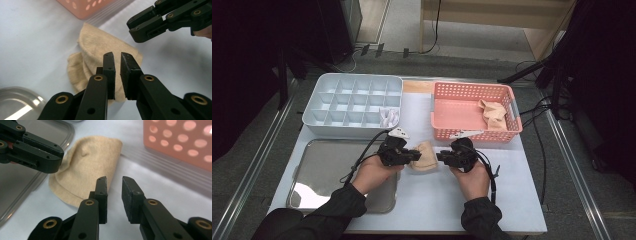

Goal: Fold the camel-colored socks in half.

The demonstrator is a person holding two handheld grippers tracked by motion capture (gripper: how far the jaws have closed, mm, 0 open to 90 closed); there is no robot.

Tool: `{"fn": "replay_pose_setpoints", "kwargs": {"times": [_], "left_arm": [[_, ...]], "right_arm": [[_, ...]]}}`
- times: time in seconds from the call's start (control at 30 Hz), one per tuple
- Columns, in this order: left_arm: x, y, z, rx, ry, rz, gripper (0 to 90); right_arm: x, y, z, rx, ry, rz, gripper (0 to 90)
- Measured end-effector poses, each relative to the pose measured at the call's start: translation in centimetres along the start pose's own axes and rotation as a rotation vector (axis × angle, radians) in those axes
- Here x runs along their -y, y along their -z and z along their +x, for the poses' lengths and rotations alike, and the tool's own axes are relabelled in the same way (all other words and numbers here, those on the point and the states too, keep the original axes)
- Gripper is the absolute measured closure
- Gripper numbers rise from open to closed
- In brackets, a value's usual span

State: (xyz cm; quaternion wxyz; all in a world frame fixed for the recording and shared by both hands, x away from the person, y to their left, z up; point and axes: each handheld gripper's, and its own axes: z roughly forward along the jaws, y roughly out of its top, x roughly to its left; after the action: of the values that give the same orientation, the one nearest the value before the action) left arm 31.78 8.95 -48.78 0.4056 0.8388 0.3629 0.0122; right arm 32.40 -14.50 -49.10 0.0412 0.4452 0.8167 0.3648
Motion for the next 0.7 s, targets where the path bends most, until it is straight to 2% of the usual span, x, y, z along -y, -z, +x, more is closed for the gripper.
{"fn": "replay_pose_setpoints", "kwargs": {"times": [0.13,0.23,0.47,0.7], "left_arm": [[0.2,-1.1,0.3,-0.008,-0.006,0.042,83.2],[0.5,-1.4,0.6,-0.029,-0.006,0.063,83.1],[0.8,-1.3,1.0,-0.034,-0.002,0.079,82.3],[1.3,-1.1,1.4,-0.033,0.018,0.071,82.3]], "right_arm": [[0.3,-0.2,-0.2,0.001,-0.016,0.008,75.4],[0.4,-0.2,-0.3,0.005,-0.020,0.010,75.3],[0.5,-0.6,-0.6,0.003,-0.029,0.022,75.4],[0.3,-1.3,-0.8,-0.015,-0.037,0.033,79.4]]}}
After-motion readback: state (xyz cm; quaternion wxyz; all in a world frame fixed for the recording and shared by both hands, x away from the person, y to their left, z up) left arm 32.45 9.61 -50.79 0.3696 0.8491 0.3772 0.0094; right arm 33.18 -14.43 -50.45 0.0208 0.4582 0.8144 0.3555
